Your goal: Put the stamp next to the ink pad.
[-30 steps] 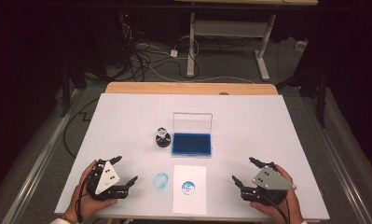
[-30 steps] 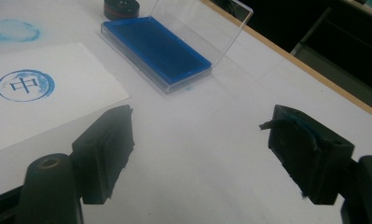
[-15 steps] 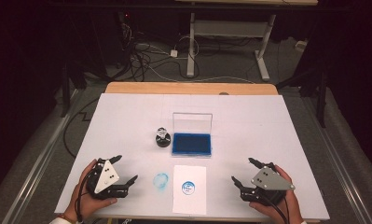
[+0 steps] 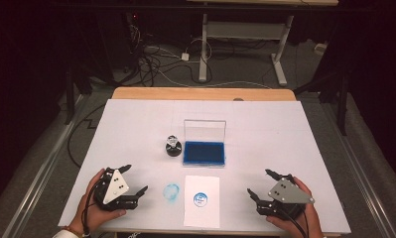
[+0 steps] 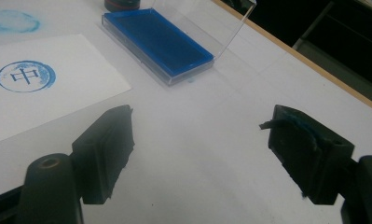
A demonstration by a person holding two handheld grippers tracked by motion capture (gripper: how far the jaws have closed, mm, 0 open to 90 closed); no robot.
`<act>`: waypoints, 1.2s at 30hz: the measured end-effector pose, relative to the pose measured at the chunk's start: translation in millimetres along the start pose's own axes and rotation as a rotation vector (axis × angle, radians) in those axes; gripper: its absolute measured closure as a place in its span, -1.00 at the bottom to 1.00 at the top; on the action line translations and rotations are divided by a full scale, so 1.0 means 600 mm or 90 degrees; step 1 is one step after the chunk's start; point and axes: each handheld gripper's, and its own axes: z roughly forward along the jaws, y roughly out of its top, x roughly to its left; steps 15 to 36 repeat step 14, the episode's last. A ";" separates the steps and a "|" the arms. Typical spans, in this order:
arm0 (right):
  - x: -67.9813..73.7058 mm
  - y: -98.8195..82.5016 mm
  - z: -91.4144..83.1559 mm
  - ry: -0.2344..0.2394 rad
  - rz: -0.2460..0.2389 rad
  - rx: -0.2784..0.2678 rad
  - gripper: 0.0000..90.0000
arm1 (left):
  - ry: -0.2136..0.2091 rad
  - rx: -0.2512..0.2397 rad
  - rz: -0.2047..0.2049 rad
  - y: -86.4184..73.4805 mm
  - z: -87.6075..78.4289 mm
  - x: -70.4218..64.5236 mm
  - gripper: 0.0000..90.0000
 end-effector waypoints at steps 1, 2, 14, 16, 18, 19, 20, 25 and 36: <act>0.000 0.000 0.000 0.000 0.001 0.001 -0.50 | 0.000 0.002 0.003 0.000 0.001 0.000 -0.65; -0.001 -0.001 0.001 -0.001 0.002 0.002 -0.50 | -0.001 0.004 0.002 0.000 0.002 0.000 -0.65; -0.008 -0.007 0.003 0.000 0.011 0.002 -0.50 | 0.002 0.004 -0.003 0.004 0.006 0.008 -0.65; -0.008 -0.007 0.003 0.000 0.011 0.002 -0.50 | 0.002 0.004 -0.003 0.004 0.006 0.008 -0.65; -0.008 -0.007 0.003 0.000 0.011 0.002 -0.50 | 0.002 0.004 -0.003 0.004 0.006 0.008 -0.65; -0.008 -0.007 0.003 0.000 0.011 0.002 -0.50 | 0.002 0.004 -0.003 0.004 0.006 0.008 -0.65; -0.008 -0.007 0.003 0.000 0.011 0.002 -0.50 | 0.002 0.004 -0.003 0.004 0.006 0.008 -0.65; -0.008 -0.007 0.003 0.000 0.011 0.002 -0.50 | 0.002 0.004 -0.003 0.004 0.006 0.008 -0.65; -0.008 -0.007 0.003 0.000 0.011 0.002 -0.50 | 0.002 0.004 -0.003 0.004 0.006 0.008 -0.65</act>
